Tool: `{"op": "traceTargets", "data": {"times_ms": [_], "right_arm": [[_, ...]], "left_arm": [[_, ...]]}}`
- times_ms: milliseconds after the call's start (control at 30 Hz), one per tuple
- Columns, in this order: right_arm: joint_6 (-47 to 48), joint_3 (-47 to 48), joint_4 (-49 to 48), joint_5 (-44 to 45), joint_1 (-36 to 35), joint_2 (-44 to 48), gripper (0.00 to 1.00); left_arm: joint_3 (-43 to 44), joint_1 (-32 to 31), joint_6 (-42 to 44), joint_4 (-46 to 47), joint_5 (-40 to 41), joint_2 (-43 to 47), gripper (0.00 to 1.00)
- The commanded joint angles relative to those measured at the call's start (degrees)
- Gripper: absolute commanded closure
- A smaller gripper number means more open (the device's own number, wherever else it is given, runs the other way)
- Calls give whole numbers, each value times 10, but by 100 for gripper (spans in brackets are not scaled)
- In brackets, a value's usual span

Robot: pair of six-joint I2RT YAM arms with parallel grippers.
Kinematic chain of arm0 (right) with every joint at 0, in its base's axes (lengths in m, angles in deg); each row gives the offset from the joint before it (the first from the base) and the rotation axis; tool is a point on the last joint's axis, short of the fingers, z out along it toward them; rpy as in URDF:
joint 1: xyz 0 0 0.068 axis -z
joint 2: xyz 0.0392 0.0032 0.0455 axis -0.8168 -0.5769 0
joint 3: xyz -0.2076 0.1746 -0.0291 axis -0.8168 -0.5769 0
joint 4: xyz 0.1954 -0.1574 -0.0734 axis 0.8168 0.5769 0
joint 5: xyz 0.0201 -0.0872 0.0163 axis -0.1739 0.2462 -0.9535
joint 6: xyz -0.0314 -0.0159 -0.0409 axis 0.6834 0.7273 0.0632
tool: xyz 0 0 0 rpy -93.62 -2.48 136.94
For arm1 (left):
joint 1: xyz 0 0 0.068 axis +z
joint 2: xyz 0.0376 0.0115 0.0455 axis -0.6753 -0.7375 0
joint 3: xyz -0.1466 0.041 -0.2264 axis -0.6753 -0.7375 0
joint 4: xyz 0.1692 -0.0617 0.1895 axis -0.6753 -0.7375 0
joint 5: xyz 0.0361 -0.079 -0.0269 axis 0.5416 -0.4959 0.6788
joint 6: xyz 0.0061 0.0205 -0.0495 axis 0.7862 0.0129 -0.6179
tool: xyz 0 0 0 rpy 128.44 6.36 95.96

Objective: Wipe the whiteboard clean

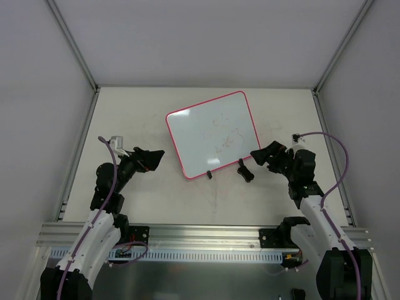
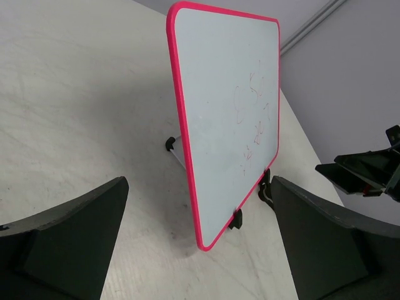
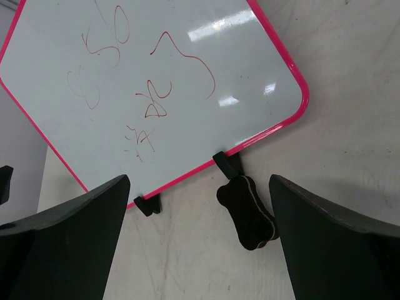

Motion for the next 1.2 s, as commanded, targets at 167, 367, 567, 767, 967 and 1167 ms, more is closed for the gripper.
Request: {"op": "traceTargets", "data": {"times_ms": [167, 367, 567, 767, 967, 1167], "right_arm": [[13, 0, -15, 21, 3, 10, 1], [57, 22, 28, 11, -3, -4, 1], [134, 100, 150, 90, -83, -56, 1], [189, 152, 215, 253, -195, -146, 1], [228, 142, 198, 241, -223, -177, 1], [228, 155, 209, 231, -224, -217, 1]], "left_arm": [[10, 2, 20, 17, -15, 2, 1], [12, 2, 21, 17, -19, -6, 1], [18, 2, 9, 33, -47, -19, 1], [8, 2, 6, 84, -87, -21, 1], [14, 2, 7, 81, -89, -38, 1], [14, 2, 9, 77, -87, -37, 1]]}}
